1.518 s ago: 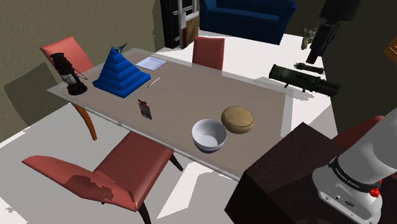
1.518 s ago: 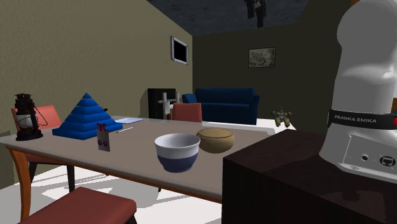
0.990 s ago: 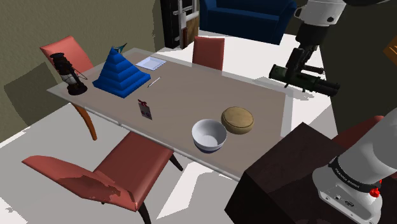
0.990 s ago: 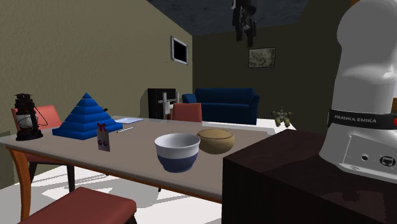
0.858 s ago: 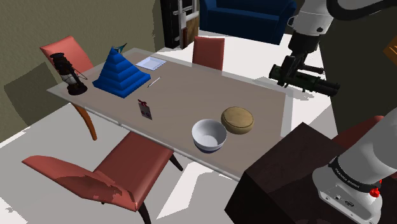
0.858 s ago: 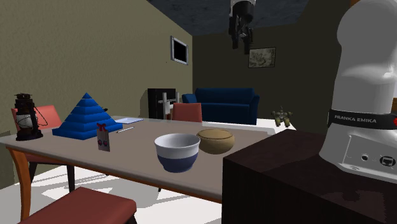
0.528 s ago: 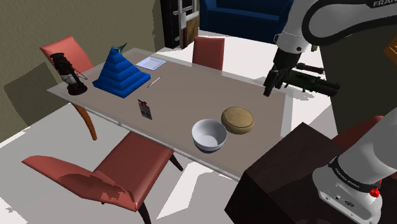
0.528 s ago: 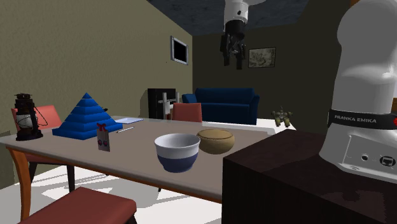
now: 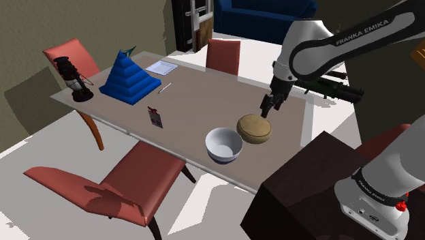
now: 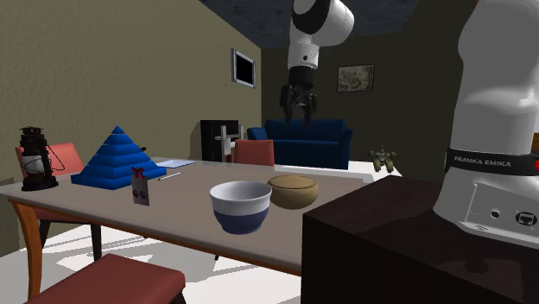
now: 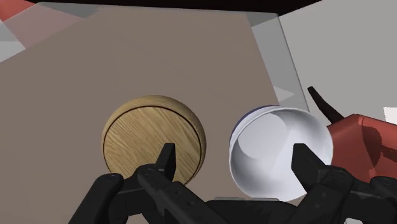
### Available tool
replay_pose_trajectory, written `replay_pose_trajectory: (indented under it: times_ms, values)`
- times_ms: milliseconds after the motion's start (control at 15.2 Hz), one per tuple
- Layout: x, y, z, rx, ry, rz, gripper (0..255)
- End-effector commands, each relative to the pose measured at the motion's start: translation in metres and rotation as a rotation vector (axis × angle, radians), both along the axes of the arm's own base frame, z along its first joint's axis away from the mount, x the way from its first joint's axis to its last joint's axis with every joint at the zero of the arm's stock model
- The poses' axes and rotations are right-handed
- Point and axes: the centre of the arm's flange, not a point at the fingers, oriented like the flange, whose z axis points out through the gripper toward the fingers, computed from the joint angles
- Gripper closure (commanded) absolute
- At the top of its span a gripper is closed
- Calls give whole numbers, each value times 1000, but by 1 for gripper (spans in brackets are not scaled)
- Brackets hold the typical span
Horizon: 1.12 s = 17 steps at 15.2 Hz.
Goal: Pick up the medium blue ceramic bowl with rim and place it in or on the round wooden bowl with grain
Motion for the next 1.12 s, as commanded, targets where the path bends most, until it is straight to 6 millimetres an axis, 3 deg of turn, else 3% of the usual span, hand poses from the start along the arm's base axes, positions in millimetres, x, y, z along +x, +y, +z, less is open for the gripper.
replay_pose_trajectory:
  times_ms: [0, 990, 1056]
  values:
    - [8, 4, -23, 6, -7, -10, 0]
    - [92, 41, -194, 48, -38, -80, 0]
    - [93, 41, -195, 48, -38, -80, 0]
